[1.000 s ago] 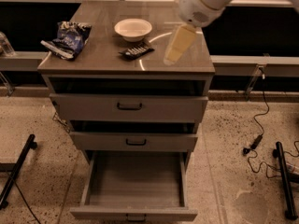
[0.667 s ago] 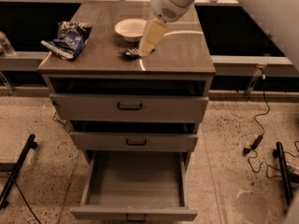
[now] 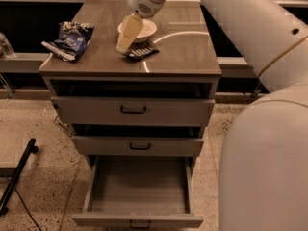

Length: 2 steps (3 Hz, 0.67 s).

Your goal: Place blue chip bag into bottom drawer

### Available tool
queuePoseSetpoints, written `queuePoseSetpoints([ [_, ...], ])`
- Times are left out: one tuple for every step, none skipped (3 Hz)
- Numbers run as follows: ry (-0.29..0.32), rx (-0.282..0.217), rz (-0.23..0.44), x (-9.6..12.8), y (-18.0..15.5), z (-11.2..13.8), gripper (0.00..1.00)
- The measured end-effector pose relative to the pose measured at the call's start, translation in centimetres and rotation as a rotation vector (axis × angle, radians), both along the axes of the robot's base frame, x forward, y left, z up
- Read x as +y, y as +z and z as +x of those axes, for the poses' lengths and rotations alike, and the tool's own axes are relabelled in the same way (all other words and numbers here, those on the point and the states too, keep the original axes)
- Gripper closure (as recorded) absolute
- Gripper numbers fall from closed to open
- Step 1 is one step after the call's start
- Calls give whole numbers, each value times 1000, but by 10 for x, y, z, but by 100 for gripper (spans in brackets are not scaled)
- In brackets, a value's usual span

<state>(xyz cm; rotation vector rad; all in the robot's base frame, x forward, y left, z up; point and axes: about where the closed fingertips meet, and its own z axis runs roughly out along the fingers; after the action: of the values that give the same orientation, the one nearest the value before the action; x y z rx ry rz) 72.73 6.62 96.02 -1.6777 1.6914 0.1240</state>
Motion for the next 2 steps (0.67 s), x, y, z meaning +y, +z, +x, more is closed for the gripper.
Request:
queuePoseSetpoints([
  [13, -8, 32, 12, -7, 12, 0],
  [16, -29, 64, 39, -19, 45, 0],
])
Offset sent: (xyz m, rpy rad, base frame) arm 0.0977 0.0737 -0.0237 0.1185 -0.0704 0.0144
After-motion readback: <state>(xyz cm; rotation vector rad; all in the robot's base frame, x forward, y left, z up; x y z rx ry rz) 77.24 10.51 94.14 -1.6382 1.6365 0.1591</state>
